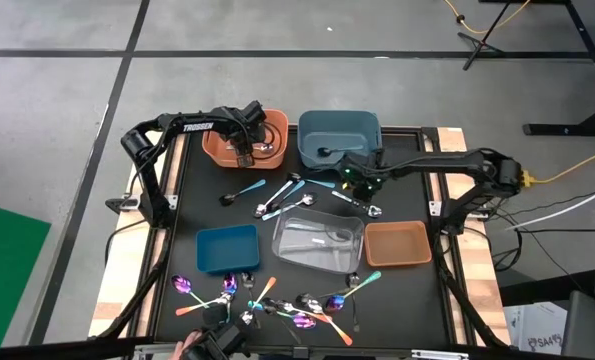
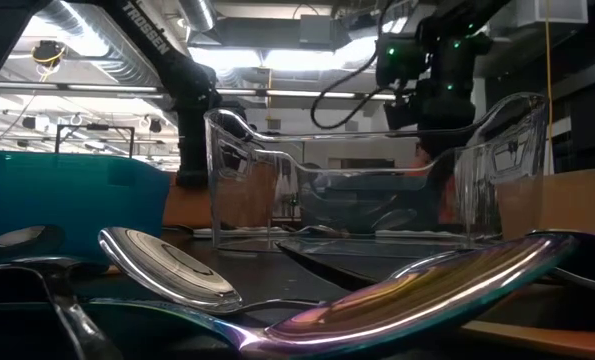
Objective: Sort silverware by color (type)
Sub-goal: Put the white patterned spoon into the orange bin
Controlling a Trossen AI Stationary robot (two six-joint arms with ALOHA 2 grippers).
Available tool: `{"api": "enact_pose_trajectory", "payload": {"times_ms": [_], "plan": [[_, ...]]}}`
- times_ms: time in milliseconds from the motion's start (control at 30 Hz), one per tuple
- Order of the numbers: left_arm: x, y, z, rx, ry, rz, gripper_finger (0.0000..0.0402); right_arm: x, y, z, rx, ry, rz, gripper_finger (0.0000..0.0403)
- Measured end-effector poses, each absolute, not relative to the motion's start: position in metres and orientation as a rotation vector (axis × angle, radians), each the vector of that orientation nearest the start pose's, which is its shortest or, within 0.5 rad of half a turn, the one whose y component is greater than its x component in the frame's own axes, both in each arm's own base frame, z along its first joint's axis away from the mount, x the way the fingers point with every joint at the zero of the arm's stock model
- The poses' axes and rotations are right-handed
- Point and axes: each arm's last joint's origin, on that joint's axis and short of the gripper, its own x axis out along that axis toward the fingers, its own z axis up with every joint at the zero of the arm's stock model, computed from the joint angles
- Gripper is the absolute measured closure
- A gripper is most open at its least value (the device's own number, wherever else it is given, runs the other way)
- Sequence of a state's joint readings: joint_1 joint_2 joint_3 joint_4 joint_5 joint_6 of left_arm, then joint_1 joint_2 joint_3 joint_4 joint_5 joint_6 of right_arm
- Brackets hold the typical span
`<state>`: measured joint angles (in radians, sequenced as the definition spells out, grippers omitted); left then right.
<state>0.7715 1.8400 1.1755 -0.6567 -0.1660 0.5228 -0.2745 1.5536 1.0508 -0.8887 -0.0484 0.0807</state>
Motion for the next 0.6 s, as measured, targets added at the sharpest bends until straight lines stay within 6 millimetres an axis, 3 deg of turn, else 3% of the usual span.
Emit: {"api": "enact_pose_trajectory", "payload": {"times_ms": [600], "plan": [[0.243,0.243,0.161,0.012,1.45,0.426,0.032,0.286,-0.077,0.171,0.354,1.415,-0.181,0.0324]]}}
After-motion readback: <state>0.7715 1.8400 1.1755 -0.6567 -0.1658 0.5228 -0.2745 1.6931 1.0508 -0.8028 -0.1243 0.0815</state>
